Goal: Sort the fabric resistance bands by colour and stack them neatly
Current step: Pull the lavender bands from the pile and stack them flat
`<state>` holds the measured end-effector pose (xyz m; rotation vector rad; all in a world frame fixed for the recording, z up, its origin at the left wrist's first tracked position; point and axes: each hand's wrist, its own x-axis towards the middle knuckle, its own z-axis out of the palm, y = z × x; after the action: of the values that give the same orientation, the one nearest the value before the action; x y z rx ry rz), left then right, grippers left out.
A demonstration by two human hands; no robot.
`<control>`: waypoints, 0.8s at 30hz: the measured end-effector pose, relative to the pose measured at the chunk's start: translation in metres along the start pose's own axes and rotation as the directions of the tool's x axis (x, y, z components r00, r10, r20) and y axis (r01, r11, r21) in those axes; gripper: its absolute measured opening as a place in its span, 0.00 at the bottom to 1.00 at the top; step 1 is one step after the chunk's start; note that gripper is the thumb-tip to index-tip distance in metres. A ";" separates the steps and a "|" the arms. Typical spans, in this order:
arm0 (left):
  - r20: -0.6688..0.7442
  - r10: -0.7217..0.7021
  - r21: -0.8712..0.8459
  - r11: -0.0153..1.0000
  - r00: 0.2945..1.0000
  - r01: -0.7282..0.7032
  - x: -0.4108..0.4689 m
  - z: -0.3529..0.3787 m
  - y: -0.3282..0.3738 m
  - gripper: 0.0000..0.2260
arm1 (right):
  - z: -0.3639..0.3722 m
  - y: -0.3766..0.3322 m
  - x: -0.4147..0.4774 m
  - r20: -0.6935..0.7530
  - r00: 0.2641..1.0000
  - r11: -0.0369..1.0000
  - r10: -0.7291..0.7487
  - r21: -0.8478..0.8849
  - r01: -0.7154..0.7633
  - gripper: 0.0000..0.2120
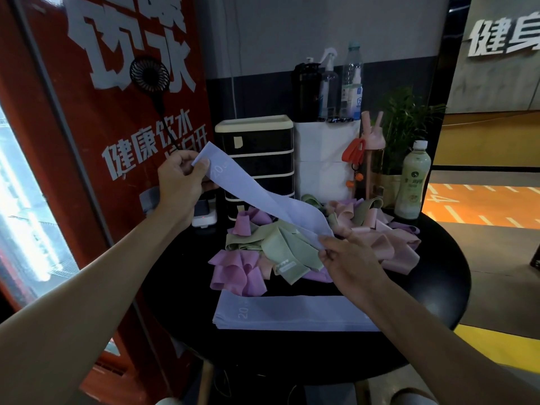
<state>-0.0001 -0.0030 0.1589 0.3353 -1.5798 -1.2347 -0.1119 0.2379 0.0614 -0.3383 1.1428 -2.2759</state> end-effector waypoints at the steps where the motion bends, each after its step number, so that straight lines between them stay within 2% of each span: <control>1: 0.000 0.002 -0.003 1.000 1.000 -0.002 0.000 0.001 0.000 0.07 | 0.001 0.002 0.000 -0.022 1.000 1.000 -0.014 -0.020 0.014 0.09; 5: 0.002 0.008 -0.001 1.000 1.000 -0.008 -0.001 -0.001 0.000 0.07 | 0.000 0.008 0.000 -0.067 0.998 1.000 -0.012 -0.013 0.012 0.04; 10: -0.027 -0.009 0.020 1.000 1.000 0.009 -0.002 -0.007 -0.003 0.07 | -0.002 0.010 -0.002 -0.152 0.986 0.979 -0.063 -0.202 0.031 0.05; 14: -0.033 -0.031 0.037 0.999 0.999 0.032 -0.004 -0.012 -0.005 0.04 | -0.003 0.004 -0.007 -0.179 0.980 0.985 -0.088 -0.162 0.059 0.07; 16: -0.056 -0.049 0.042 0.998 0.997 0.051 -0.007 -0.012 -0.005 0.03 | -0.004 0.002 -0.009 -0.202 0.971 0.976 -0.126 -0.200 0.085 0.09; 21: -0.092 -0.108 0.052 0.992 0.990 0.113 -0.022 -0.018 -0.008 0.08 | -0.013 -0.007 -0.011 -0.211 0.923 0.860 -0.321 -0.473 0.191 0.09; 24: 0.021 -0.084 0.171 0.982 0.996 0.079 -0.038 -0.029 -0.011 0.07 | -0.024 -0.016 -0.018 -0.159 0.890 0.764 -0.427 -0.590 0.261 0.03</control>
<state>0.0362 0.0043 0.1262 0.4982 -1.7143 -1.1735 -0.1144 0.2717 0.0605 -0.4886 2.0611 -2.3016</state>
